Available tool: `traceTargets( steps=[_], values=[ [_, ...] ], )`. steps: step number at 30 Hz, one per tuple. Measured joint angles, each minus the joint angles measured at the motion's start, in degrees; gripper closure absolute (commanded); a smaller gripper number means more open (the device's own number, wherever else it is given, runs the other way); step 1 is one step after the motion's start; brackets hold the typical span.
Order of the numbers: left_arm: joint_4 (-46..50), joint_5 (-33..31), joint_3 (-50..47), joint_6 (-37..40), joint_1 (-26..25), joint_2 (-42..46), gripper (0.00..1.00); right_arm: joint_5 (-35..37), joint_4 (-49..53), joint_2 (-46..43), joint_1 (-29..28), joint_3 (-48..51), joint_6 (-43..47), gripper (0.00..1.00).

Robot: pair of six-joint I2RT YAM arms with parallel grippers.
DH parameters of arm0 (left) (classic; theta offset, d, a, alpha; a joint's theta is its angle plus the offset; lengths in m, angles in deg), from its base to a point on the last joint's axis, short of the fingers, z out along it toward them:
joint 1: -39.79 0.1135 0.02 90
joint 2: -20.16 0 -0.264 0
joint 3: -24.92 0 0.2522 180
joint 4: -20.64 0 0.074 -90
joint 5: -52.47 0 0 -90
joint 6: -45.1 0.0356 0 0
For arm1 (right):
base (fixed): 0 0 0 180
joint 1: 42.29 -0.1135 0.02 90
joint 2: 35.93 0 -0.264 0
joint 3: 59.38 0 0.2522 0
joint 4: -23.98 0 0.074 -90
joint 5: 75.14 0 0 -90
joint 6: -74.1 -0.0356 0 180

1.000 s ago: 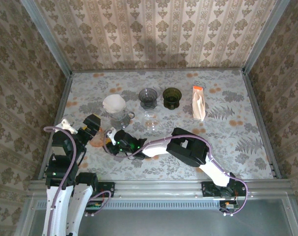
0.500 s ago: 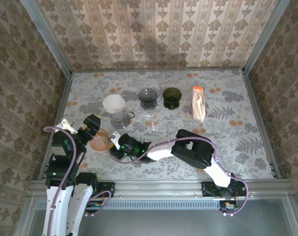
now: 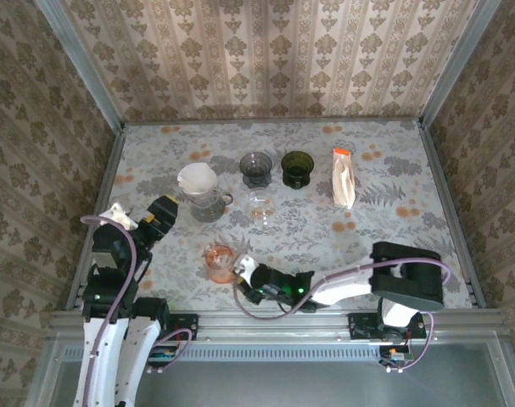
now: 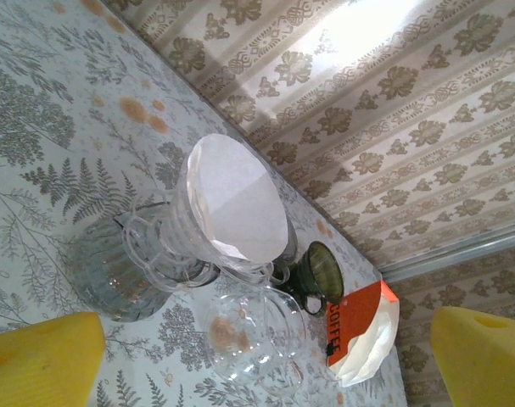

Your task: Place the coffee filter in the dripper

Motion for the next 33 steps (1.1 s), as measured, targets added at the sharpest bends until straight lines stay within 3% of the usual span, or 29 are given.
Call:
traceTargets(
  steps=[8, 17, 20, 26, 33],
  values=[
    [-2.84, 1.99, -2.49, -0.39, 0.00, 0.00, 0.00, 11.56, 8.04, -12.94, -4.59, 9.84, -5.01, 0.83],
    [-3.30, 2.78, -3.39, -0.76, 0.00, 0.02, 0.00, 17.62, 14.88, -20.72, -5.16, 14.08, -11.23, 0.78],
    [-3.37, 2.82, -3.39, -0.85, 0.00, 0.02, 0.00, 18.60, 15.04, -20.92, -5.60, 14.08, -12.74, 0.71],
    [-3.72, 3.17, -3.41, -0.85, 0.00, 0.02, 0.00, 20.52, 16.55, -21.99, -7.28, 14.10, -15.78, 0.42],
    [-4.35, 3.21, -3.41, -0.85, 0.00, 0.02, 0.00, 22.40, 21.49, -30.99, -7.43, 14.16, -17.86, 0.31]
  ],
)
